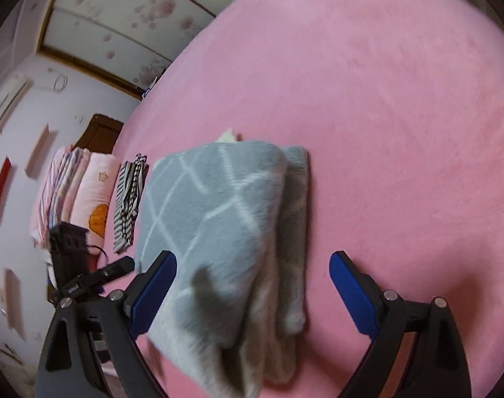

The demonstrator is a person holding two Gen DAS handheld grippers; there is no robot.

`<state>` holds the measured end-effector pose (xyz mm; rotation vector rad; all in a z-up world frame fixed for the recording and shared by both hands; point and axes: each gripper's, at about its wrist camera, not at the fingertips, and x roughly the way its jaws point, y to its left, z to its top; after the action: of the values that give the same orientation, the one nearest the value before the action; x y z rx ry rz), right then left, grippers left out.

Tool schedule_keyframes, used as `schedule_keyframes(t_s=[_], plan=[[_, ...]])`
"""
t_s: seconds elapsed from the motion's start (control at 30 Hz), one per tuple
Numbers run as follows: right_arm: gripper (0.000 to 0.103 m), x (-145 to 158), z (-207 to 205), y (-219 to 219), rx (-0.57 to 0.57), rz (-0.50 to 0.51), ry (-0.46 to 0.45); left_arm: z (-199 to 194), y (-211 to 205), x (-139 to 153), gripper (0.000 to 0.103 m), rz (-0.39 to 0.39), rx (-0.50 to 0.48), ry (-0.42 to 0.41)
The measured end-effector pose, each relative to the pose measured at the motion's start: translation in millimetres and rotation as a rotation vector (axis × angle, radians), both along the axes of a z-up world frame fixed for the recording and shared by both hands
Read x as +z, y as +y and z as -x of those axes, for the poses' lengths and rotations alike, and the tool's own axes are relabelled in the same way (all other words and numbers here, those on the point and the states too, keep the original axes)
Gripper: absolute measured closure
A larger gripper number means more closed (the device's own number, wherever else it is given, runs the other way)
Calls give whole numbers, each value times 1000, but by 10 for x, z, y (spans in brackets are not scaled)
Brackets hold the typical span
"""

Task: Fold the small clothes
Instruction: 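Grasp the folded sweater with both tools and lift it onto the striped garment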

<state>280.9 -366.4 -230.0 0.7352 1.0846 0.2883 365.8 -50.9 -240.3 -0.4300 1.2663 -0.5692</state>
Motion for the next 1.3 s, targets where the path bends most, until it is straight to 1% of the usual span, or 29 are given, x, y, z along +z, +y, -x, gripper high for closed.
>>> schedule_keyframes(t_s=[0.03,0.1,0.17,0.27,0.3,0.37,0.4,0.5,0.53,0.57,0.6,0.63,0.67,0.7,0.73,0.77,0.8,0.9,1.03,1.17,1.3], plan=[[9,-72,-40,-11,-5,-12,12,-21,4,-65,5,43,0,7],[9,-199,-124,-12,-1,-48,21,-50,-9,-159,5,96,-3,19],[9,-241,-191,10,17,-61,6,-83,-31,-227,5,136,-16,21],[10,-272,-297,95,58,-66,-15,-131,-68,-326,4,174,-32,30],[12,-281,-337,123,72,-69,-16,-152,-65,-341,4,184,-37,30],[24,-320,-425,198,110,-89,-23,-183,-67,-371,4,200,-42,25],[24,-350,-460,223,117,-100,-20,-194,-67,-388,4,210,-44,25],[31,-395,-508,214,126,-143,-26,-241,-67,-416,5,231,-48,23],[34,-406,-491,193,129,-158,-32,-251,-91,-410,6,230,-48,16],[39,-405,-483,184,129,-162,-38,-261,-93,-406,9,230,-44,12],[42,-398,-468,182,128,-163,-48,-263,-97,-401,12,229,-35,6],[48,-393,-446,152,125,-161,-57,-250,-81,-395,14,227,-21,-3],[52,-383,-409,119,120,-157,-70,-219,-41,-383,19,218,-9,-13],[53,-366,-389,127,116,-150,-78,-187,-40,-363,24,204,7,-21],[56,-329,-367,155,107,-136,-92,-159,-37,-344,26,197,24,-30],[57,-303,-340,169,102,-121,-101,-136,-38,-309,30,185,37,-42],[58,-272,-320,196,97,-102,-109,-105,-52,-262,33,164,49,-56],[60,-125,-252,302,77,-26,-138,12,-90,-97,37,99,82,-101],[62,188,-118,485,57,73,-166,193,-125,168,40,30,85,-143],[62,529,9,708,71,145,-193,358,12,450,40,19,68,-145],[62,851,83,1058,108,163,-200,484,395,744,41,9,62,-139]])
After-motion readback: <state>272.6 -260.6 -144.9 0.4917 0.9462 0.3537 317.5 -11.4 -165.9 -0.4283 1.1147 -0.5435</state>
